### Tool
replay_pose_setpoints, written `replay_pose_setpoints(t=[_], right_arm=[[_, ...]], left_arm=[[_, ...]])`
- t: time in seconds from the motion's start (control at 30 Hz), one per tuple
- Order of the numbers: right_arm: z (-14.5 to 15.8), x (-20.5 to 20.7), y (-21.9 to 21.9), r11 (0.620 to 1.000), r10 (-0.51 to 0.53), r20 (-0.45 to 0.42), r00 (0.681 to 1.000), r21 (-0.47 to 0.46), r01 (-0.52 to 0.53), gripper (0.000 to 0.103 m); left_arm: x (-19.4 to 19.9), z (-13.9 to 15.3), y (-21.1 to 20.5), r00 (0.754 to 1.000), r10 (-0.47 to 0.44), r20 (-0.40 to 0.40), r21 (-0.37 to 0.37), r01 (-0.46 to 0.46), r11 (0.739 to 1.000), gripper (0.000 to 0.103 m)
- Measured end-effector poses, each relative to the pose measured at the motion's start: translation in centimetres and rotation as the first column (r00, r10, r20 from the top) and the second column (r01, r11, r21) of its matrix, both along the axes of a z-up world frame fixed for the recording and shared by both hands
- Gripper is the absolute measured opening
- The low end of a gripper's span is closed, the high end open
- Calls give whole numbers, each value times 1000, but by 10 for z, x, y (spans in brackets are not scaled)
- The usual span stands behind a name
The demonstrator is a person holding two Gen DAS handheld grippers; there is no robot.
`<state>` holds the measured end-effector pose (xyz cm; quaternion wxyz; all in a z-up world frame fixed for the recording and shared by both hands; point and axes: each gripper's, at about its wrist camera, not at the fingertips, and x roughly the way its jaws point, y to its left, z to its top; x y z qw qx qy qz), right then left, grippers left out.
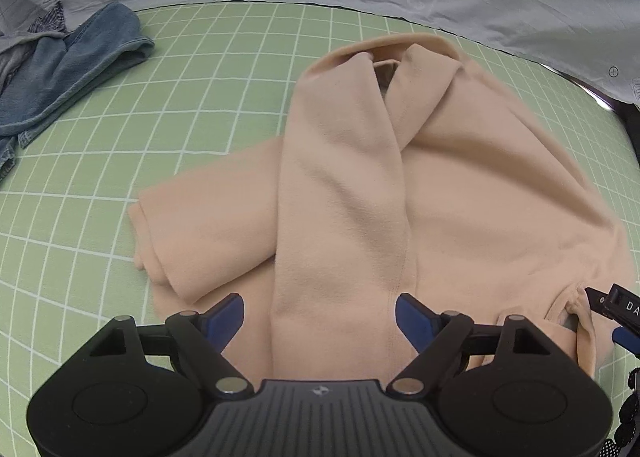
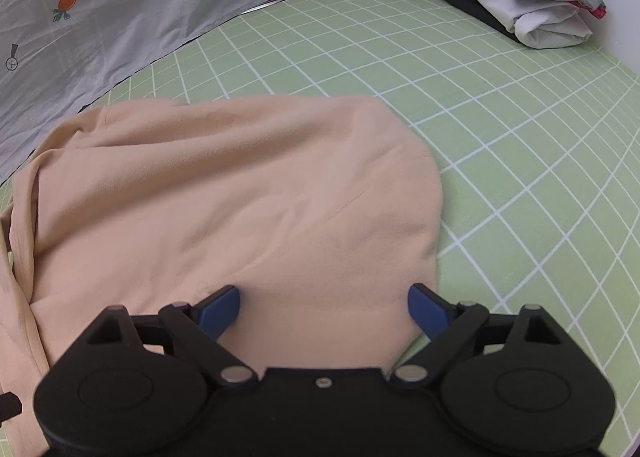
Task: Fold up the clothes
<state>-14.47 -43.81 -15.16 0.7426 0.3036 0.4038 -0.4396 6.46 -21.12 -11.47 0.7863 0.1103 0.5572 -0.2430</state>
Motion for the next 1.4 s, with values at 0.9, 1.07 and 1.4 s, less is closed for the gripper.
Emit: replay_pose_setpoints(t=[0.9,1.07,1.4], right_arm=[[-3,4,-15,994,88,0,996,-63,-88,98],[-1,2,-17,997,57,6,998,-43,-57,97],[-1,-1,-10,1000,28,-21,999,-7,-28,97]], left_arm=[[149,62,75,832,376,408,-46,-393,919,3],[150,58,77,830,408,380,-84,-409,909,42],[74,-8,31,973,89,212,-3,-90,996,84]])
